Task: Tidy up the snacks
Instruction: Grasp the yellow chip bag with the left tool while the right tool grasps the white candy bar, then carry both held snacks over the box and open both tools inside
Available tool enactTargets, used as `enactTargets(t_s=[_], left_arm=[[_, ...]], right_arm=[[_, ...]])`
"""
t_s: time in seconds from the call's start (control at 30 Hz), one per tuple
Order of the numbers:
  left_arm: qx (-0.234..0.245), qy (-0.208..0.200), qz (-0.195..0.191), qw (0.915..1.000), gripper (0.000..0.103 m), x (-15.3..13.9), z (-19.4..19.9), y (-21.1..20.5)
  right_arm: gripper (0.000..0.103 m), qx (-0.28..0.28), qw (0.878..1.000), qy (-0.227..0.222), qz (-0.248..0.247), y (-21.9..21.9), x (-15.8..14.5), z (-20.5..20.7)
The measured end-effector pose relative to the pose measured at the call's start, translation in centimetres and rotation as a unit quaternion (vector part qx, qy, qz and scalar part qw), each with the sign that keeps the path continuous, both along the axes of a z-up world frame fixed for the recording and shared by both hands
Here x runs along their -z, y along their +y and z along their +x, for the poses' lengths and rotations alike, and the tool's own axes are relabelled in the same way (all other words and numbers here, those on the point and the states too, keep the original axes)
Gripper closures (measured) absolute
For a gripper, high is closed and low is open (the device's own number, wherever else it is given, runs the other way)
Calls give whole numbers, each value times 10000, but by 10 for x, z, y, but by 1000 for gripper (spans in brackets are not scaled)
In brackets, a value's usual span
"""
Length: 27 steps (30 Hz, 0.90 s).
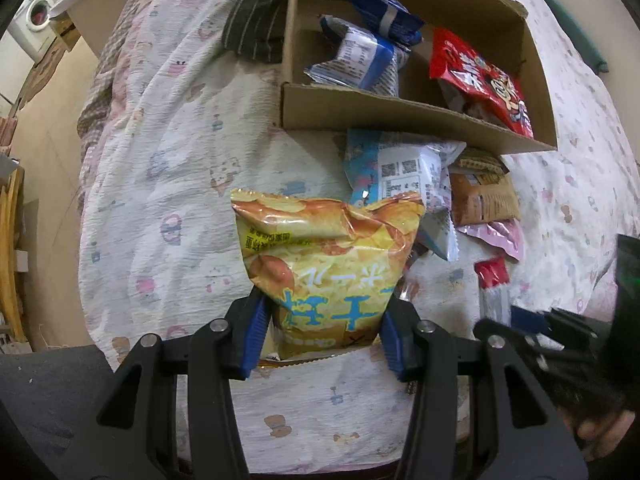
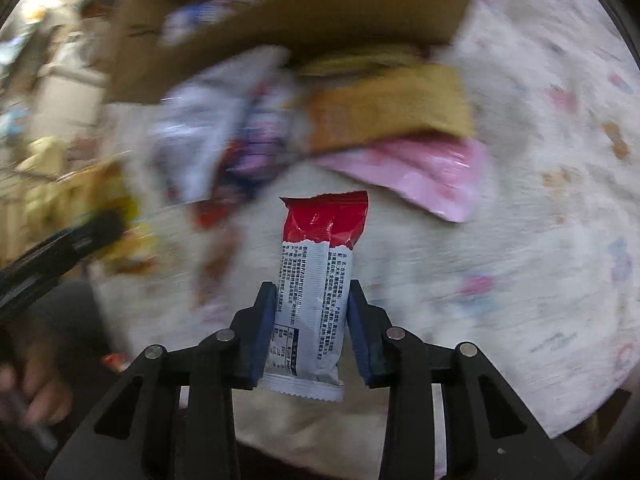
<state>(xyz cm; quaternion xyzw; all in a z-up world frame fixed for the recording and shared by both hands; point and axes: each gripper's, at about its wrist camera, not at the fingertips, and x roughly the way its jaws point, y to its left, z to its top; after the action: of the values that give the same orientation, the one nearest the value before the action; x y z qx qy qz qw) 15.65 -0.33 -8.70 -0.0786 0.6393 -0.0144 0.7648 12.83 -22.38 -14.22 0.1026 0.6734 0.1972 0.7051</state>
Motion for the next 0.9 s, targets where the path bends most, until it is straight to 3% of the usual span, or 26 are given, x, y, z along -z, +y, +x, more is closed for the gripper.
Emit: enactTargets(t_s=[0.2,0.4,0.6,0.9], left_arm=[[-68,-119,-28,9999,58,-12,2,-1],[-34,-378,-59,9993,58,-38,14,-1],[81,-731,-25,9973,58,-68,41,-2],[187,-1008,54,9947,58,-87,87,-3]], right_arm=[[66,-273,9965,-643,467,13,-37,-17],[66,-91,9910,-1132,707,11,-64,-6],[66,322,9820,-1569,999,-3,-99,32],[66,735,9729,-1874,1135,-13,-124,87]])
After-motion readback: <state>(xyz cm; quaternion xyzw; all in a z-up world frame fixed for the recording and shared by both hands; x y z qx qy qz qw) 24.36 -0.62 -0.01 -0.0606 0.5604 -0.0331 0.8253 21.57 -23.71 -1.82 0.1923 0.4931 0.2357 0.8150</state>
